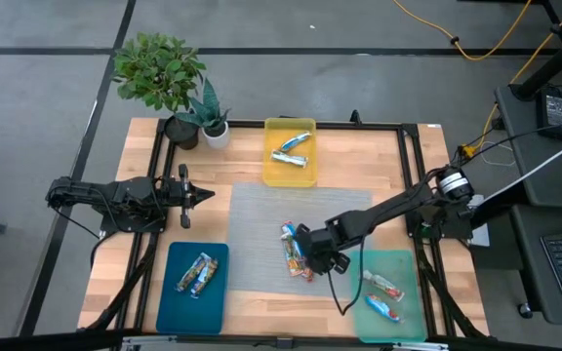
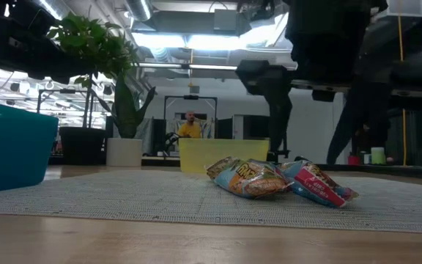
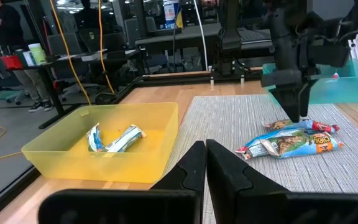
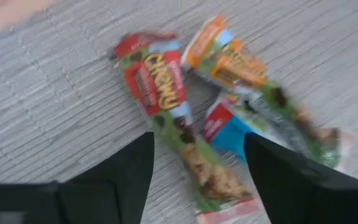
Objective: Pick and place Granola Bars by type
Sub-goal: Put the right red granola bar into the light blue bin
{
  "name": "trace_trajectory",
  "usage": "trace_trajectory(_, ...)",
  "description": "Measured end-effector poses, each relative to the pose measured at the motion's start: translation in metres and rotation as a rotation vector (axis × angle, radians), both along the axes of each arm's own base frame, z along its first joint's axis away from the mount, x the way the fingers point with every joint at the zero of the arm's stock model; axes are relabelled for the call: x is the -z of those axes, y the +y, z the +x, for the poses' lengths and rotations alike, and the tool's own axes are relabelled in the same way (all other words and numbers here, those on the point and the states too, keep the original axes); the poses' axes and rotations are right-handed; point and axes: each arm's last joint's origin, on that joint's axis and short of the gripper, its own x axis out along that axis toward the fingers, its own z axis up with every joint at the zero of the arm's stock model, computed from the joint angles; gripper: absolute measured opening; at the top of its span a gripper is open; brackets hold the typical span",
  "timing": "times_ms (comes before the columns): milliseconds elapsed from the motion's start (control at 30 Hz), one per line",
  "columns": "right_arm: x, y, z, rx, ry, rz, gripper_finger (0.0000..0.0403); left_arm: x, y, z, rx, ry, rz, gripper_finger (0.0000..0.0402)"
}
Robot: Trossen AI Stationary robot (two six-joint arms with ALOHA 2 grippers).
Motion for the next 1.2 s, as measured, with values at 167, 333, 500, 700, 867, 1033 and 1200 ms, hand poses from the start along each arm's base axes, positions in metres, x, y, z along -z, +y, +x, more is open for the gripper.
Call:
trace_trajectory(167,0.007,0.001,0.000,-0.011,0.040,0.020,0.0228,0.000,0.000,0.000,0.000,-0.002,0.000,0.0006)
trace_trajectory(333,0.015,0.001,0.001,-0.009,0.064,0.017,0.0206,0.000,0.000,0.000,0.000,-0.002,0.000,0.0005)
trace_trajectory(500,0.016,0.001,0.001,-0.009,0.064,0.016,0.0177,0.000,0.000,0.000,0.000,-0.001,0.000,0.0008)
trace_trajectory(700,0.017,0.001,0.001,-0.008,0.064,0.015,0.0126,0.000,0.000,0.000,0.000,-0.001,0.000,0.0004)
trace_trajectory(867,0.016,0.001,0.002,-0.008,0.057,0.018,0.0079,0.000,0.000,0.000,0.000,-0.001,0.000,0.0007)
trace_trajectory(1033,0.015,0.001,0.003,0.003,0.049,0.003,0.0039,0.000,0.000,0.000,0.000,-0.001,0.000,0.0007)
trace_trajectory(1200,-0.003,0.001,0.014,0.053,0.011,-0.031,0.0029,0.000,0.000,0.000,0.000,-0.001,0.000,0.0004)
